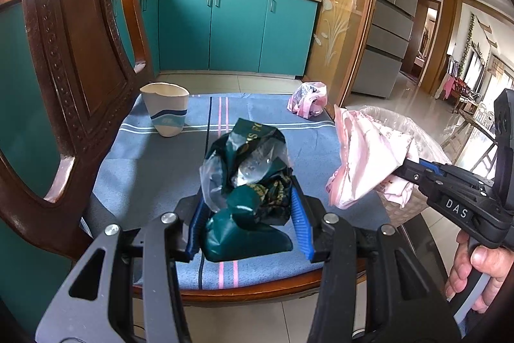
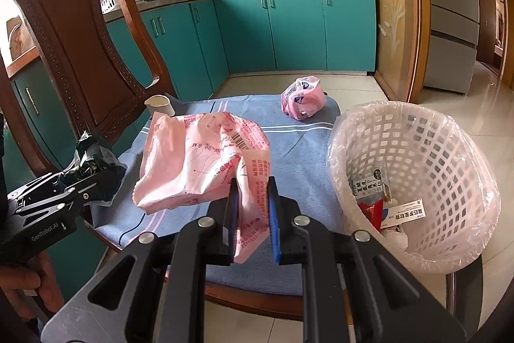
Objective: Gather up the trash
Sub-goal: 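Carry the pink wrapper over the basket with the right gripper and release it, then carry the dark green bag over the basket with the left gripper and release it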
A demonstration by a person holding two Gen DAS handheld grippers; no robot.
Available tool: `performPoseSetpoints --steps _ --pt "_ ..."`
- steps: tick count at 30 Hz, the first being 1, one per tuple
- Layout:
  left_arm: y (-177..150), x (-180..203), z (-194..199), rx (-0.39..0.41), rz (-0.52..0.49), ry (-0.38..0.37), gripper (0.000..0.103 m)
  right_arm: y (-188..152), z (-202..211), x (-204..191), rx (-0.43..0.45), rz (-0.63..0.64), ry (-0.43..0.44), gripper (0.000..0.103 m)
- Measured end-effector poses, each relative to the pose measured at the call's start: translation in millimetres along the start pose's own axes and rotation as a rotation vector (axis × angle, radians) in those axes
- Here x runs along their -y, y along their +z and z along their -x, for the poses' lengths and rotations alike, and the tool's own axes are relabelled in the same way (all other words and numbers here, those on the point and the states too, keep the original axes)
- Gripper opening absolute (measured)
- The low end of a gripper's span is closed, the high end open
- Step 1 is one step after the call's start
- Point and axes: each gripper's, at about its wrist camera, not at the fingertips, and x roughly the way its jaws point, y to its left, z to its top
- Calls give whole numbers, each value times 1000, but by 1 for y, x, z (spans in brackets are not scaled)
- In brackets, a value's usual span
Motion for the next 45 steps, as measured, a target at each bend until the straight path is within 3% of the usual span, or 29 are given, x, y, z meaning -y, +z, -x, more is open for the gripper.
performPoseSetpoints --steps 6,8,13,14,16,17,18,21,24,26,31,36,39,41,45 --pt "0 -1 0 0 1 0 47 1 -1 0 -3 3 3 17" --pt "0 -1 0 0 1 0 47 6 5 9 33 -20 -18 17" --pt "-1 -2 1 -1 0 -1 47 22 23 82 161 -221 -159 20" --pt "-1 -2 1 -4 -1 -1 47 22 23 100 171 -275 -193 25" --pt "-2 -1 0 -6 -3 -4 47 19 19 134 173 -379 -244 45" --pt "-2 1 0 -10 -6 -8 47 17 12 148 127 -417 -255 68" --pt "-2 2 -1 -11 -9 -9 47 15 10 156 95 -448 -249 78" --pt "-3 11 -2 -9 -25 -27 47 10 21 168 118 -548 -197 85" --pt "-8 26 -8 -22 -47 -51 47 2 58 175 291 -632 -213 96" --pt "-12 42 -15 -47 -64 -96 47 -3 72 177 363 -662 -230 98" --pt "-7 98 -38 -94 -115 -198 47 -10 77 187 412 -736 -267 98" --pt "27 183 -68 -96 -187 -309 48 -16 81 199 437 -773 -286 98" --pt "51 228 -89 -84 -216 -345 56 -23 87 211 458 -815 -282 98" --pt "57 242 -103 -86 -215 -339 93 -24 87 214 457 -821 -276 98" --pt "51 227 -121 -109 -201 -249 94 -22 86 212 439 -806 -253 98"
